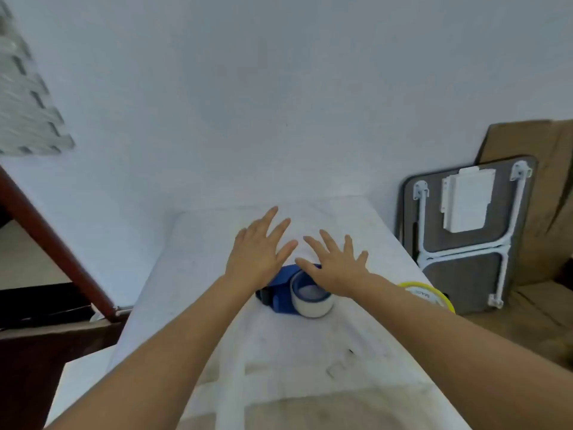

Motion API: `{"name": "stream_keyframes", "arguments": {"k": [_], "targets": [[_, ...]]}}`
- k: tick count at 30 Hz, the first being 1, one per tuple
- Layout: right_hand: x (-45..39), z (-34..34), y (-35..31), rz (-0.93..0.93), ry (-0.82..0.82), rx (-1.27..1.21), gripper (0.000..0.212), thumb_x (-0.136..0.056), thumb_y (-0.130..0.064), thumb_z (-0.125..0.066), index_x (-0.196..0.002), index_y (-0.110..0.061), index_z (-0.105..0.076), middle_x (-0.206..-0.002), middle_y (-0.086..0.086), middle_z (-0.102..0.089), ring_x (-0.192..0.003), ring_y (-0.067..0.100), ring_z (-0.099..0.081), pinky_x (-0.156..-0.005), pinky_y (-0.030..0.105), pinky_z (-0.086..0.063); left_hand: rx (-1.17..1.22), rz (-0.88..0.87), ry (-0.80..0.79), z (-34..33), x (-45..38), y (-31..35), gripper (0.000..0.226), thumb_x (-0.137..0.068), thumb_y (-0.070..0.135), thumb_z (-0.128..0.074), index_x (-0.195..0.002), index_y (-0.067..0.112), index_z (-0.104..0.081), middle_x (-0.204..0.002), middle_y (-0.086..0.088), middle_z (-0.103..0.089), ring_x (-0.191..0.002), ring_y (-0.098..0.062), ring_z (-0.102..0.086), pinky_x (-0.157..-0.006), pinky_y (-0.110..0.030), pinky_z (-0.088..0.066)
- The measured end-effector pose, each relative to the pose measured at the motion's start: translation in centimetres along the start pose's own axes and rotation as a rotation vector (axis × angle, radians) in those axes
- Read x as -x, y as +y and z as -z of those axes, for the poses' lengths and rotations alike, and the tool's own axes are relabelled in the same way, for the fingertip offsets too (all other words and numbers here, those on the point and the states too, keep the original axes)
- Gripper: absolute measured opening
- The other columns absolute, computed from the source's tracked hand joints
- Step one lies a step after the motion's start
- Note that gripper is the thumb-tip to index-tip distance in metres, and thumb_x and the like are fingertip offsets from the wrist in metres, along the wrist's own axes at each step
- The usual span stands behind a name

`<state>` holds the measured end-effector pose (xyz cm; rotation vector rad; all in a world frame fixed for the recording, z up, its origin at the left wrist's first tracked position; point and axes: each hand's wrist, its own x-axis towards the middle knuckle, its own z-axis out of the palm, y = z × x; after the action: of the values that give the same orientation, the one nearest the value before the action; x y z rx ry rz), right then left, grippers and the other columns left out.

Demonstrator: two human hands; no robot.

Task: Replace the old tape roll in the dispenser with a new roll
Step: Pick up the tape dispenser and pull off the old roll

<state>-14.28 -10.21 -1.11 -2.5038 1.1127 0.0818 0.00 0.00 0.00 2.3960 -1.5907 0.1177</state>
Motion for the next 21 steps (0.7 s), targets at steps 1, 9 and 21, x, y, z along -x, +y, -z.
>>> {"name": "stream_keyframes", "arguments": {"k": [1,9,21], "targets": [[0.6,-0.3,0.2,-0.027,-0.021,-0.049,0.068,-0.090,-0.072,-0.020,-0.152,-0.048,-0.004,-0.165,-0.013,0.008,-0.151,0.036,0.010,-0.116,0.065,0.001,0.057,0.023,0.027,-0.1,1.1,0.3,0.062,-0.101,0.056,-0.029,-0.157,0.032,-0.024,-0.169,0.004,-0.005,-0.150,-0.027,-0.024,-0.119,-0.045,-0.025],[5.0,-2.4,0.7,-0.009,0.043,-0.578,0.058,-0.100,-0.050,-0.033,-0.149,-0.018,-0.032,-0.153,0.009,-0.041,-0.136,0.030,-0.042,-0.109,0.036,-0.034,0.826,0.475,0.095,-1.6,9.3,1.6,0.060,-0.103,0.042,-0.041,-0.157,0.024,-0.022,-0.165,0.000,-0.002,-0.144,-0.026,-0.035,-0.106,-0.030,-0.033],[8.1,-4.7,0.5,-0.341,-0.029,-1.107,0.028,-0.096,-0.014,-0.042,-0.104,0.003,-0.063,-0.108,0.022,-0.070,-0.084,0.028,-0.064,-0.073,0.033,-0.057,0.982,0.547,-0.170,-3.1,11.7,2.9,0.053,-0.097,0.045,-0.054,-0.141,0.017,-0.050,-0.134,-0.001,-0.059,-0.109,-0.016,-0.059,-0.083,-0.025,-0.048]]}}
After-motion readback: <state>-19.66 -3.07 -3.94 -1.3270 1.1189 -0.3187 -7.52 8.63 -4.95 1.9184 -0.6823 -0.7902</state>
